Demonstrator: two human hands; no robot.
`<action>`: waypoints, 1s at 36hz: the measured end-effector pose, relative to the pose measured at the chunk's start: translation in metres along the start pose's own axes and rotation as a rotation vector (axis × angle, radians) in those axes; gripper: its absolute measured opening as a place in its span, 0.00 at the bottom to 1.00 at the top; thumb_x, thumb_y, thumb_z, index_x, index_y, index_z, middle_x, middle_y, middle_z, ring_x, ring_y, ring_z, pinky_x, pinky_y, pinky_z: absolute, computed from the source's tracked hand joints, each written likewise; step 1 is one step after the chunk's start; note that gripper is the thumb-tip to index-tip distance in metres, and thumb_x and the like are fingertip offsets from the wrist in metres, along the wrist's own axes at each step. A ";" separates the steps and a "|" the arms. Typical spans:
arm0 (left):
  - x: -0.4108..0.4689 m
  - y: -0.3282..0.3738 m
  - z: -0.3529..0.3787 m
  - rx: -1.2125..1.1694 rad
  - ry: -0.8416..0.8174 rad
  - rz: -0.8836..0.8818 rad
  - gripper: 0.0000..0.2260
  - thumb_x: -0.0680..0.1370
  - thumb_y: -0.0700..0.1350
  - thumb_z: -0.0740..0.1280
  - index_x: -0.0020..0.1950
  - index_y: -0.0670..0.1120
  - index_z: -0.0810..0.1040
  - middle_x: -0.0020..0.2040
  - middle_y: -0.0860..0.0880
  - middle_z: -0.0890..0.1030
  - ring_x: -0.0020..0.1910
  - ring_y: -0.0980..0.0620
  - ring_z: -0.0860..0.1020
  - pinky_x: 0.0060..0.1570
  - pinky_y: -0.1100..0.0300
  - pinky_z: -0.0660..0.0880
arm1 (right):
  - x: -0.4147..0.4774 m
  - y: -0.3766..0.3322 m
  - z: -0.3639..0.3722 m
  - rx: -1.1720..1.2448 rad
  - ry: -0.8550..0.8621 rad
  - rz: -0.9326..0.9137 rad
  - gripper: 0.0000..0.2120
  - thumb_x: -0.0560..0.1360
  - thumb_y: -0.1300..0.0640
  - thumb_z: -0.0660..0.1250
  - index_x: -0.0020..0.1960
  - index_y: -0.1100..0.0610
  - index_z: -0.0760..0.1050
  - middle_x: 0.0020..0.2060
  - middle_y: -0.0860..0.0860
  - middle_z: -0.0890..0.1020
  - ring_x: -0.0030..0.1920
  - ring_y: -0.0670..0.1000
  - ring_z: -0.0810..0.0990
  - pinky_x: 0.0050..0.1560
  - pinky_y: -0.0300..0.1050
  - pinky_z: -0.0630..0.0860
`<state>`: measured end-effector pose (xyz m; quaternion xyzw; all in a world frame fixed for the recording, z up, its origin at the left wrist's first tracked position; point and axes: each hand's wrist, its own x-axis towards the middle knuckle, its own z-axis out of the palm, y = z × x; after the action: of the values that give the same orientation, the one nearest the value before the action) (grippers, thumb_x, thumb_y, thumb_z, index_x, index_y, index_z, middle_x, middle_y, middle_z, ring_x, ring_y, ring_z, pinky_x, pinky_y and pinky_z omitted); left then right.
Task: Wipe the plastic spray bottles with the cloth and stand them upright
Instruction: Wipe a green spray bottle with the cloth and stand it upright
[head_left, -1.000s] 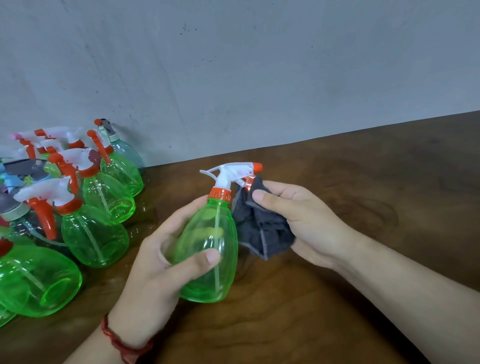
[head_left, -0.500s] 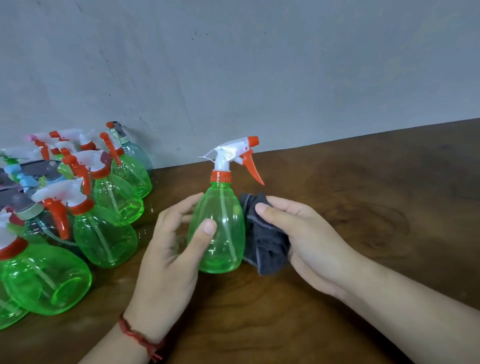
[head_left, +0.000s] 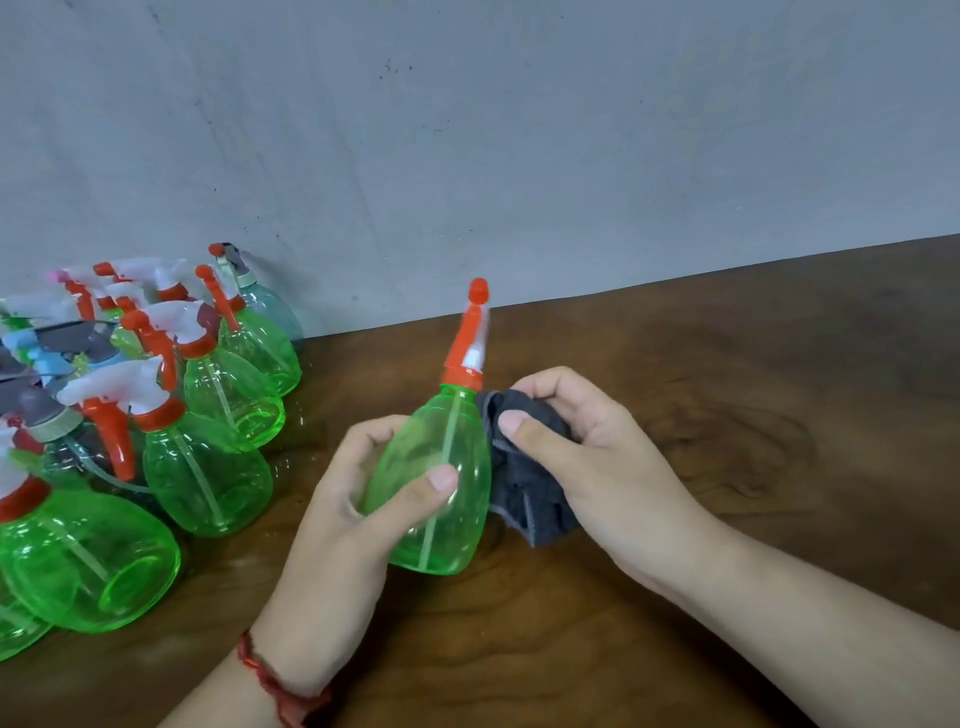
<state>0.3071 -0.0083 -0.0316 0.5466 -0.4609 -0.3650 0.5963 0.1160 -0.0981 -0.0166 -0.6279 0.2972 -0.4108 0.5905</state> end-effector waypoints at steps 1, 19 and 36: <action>0.000 0.001 0.001 0.002 -0.028 0.000 0.24 0.71 0.54 0.79 0.65 0.49 0.82 0.61 0.44 0.86 0.60 0.38 0.85 0.61 0.41 0.80 | -0.001 0.001 0.001 -0.031 -0.008 -0.030 0.03 0.83 0.56 0.70 0.56 0.51 0.81 0.51 0.52 0.86 0.51 0.56 0.87 0.54 0.62 0.85; -0.005 -0.002 0.002 0.599 -0.004 0.339 0.31 0.71 0.50 0.83 0.73 0.60 0.77 0.69 0.55 0.80 0.69 0.51 0.80 0.67 0.55 0.77 | 0.004 -0.011 -0.020 -0.316 0.239 -0.362 0.14 0.85 0.60 0.66 0.65 0.47 0.84 0.57 0.43 0.79 0.63 0.45 0.79 0.61 0.36 0.78; -0.001 -0.003 0.003 0.527 0.019 0.351 0.27 0.74 0.50 0.82 0.71 0.57 0.80 0.68 0.55 0.82 0.67 0.55 0.81 0.64 0.70 0.73 | -0.001 -0.014 -0.014 -0.487 0.092 -0.465 0.12 0.81 0.62 0.72 0.61 0.50 0.86 0.56 0.42 0.82 0.60 0.47 0.82 0.56 0.38 0.80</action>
<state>0.3043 -0.0091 -0.0349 0.5979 -0.6211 -0.1194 0.4925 0.1023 -0.1025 -0.0031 -0.7821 0.2619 -0.4794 0.3000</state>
